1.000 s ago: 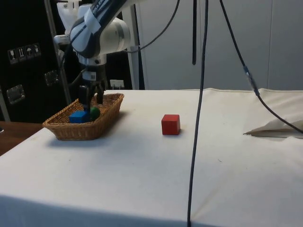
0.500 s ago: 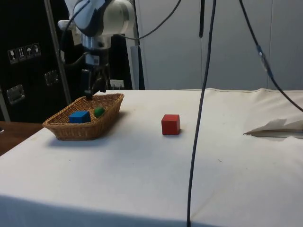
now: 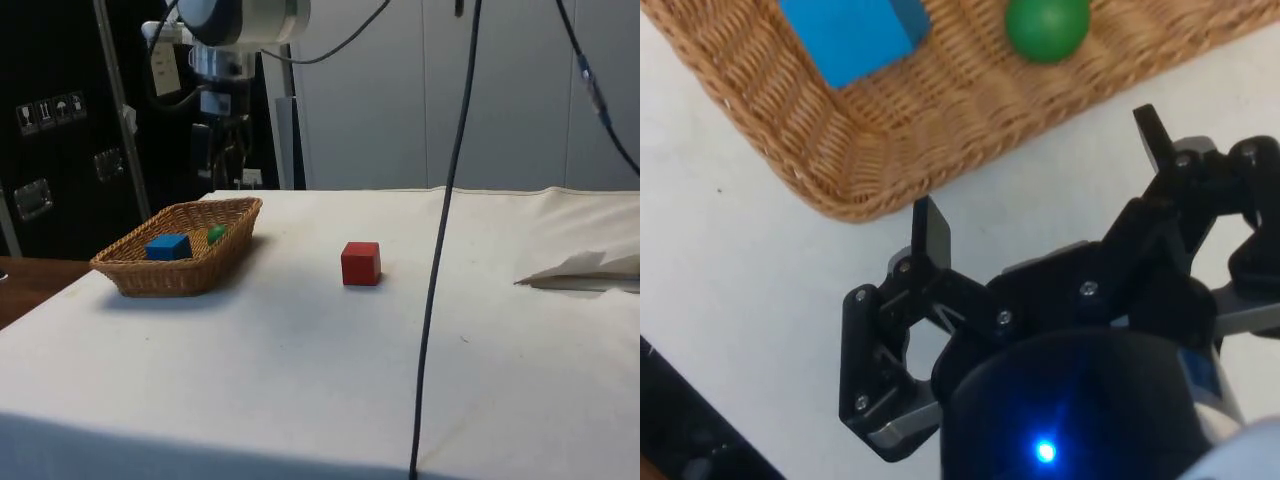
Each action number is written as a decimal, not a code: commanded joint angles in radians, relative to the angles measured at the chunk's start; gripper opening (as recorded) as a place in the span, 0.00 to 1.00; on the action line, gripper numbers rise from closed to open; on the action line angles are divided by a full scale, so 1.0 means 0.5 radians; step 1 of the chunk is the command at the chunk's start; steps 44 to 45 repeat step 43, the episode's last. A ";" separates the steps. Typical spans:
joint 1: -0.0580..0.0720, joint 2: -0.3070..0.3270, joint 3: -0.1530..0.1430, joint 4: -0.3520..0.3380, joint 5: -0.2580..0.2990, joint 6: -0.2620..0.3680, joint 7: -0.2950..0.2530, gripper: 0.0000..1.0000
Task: Place all non-red objects into the basket.
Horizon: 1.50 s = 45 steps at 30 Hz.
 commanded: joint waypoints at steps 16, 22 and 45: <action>0.054 -0.326 -0.010 -0.358 -0.166 0.044 0.006 1.00; 0.064 -0.408 -0.010 -0.442 -0.216 0.040 -0.002 1.00; 0.078 -0.590 0.006 -0.626 -0.304 0.020 -0.078 1.00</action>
